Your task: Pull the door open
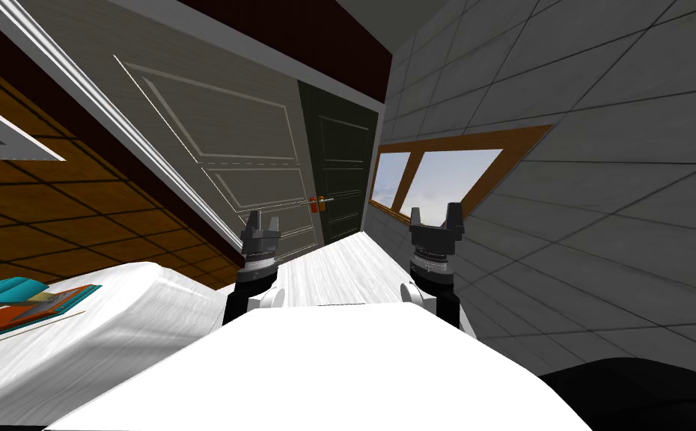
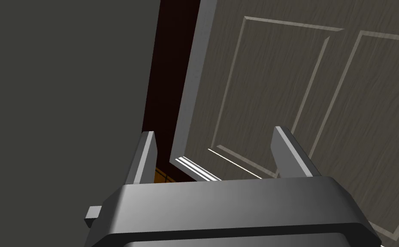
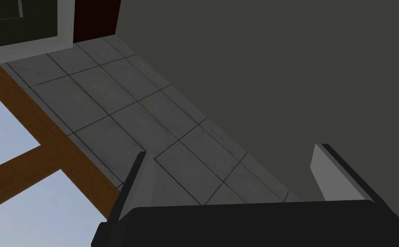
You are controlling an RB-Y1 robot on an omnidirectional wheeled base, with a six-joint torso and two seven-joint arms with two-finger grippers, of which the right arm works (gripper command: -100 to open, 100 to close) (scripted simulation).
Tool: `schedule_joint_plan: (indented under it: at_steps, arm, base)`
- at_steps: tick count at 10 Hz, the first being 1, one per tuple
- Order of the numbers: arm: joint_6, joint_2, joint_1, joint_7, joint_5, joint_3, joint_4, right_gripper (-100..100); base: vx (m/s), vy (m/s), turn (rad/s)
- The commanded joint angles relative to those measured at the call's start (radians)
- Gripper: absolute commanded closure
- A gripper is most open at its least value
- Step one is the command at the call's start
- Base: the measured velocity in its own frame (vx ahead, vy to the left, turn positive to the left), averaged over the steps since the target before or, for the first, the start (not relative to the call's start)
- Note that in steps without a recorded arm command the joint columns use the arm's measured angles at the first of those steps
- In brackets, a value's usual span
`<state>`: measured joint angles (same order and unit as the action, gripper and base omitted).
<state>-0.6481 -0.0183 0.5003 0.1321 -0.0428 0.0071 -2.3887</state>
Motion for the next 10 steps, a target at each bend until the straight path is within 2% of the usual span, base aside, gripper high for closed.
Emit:
schedule_joint_plan:
  at_steps: [1, 3, 4, 10]
  arm:
    - [0.005, -0.006, -0.019, 0.006, -0.007, -0.005, 0.034, -100]
    - [0.011, -0.01, -0.036, 0.012, -0.013, -0.009, 0.067, -100]
    - [0.017, -0.016, -0.059, 0.02, -0.022, -0.015, 0.109, -100]
    - [0.044, -0.037, -0.15, 0.051, -0.055, -0.038, 0.269, -100]
  base:
    - [0.048, -0.061, 0.105]
    - [0.093, 0.04, 0.055]
    - [0.117, 0.04, 0.086]
    - [0.101, 0.024, 0.095]
